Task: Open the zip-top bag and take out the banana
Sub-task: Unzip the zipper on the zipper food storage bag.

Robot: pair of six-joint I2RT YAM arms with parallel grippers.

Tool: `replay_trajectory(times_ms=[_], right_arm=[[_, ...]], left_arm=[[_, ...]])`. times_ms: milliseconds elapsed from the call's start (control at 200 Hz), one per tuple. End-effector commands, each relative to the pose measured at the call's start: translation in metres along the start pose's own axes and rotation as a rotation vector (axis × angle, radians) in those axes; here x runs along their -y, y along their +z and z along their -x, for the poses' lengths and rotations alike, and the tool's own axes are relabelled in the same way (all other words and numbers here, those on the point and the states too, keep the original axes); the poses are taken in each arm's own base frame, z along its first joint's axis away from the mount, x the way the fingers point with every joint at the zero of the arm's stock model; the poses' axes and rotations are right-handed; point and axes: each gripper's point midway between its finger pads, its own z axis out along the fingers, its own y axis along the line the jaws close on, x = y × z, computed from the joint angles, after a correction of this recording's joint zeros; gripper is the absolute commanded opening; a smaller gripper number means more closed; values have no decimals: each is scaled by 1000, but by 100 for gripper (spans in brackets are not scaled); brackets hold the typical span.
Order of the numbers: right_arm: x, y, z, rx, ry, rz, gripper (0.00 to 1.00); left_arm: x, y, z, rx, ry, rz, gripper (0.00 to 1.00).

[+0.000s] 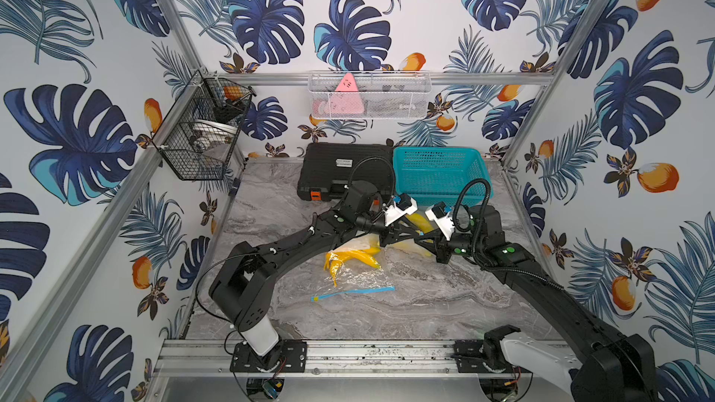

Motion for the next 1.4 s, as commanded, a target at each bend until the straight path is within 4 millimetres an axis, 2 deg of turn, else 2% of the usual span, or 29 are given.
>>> replay_trajectory(times_ms=[0, 255, 465, 751, 1086, 1271, 1396], right_arm=[[-3, -2, 7, 24, -26, 9, 0], [-3, -2, 7, 29, -28, 5, 0], [-3, -1, 6, 23, -26, 10, 0], [-1, -3, 8, 29, -28, -10, 0], [13, -22, 22, 122, -2, -96, 0], [11, -29, 27, 153, 3, -83, 0], [18, -35, 29, 163, 5, -117, 0]], left_arm=[[2, 2, 6, 23, -2, -21, 30], [0, 5, -2, 0, -11, -21, 32], [0, 4, 4, 15, -2, -15, 29], [-1, 4, 1, 8, -4, -7, 13], [1, -2, -6, -19, -10, 24, 9], [-5, -6, -18, -67, -15, 82, 10], [-9, -11, -29, -119, -26, 136, 9]])
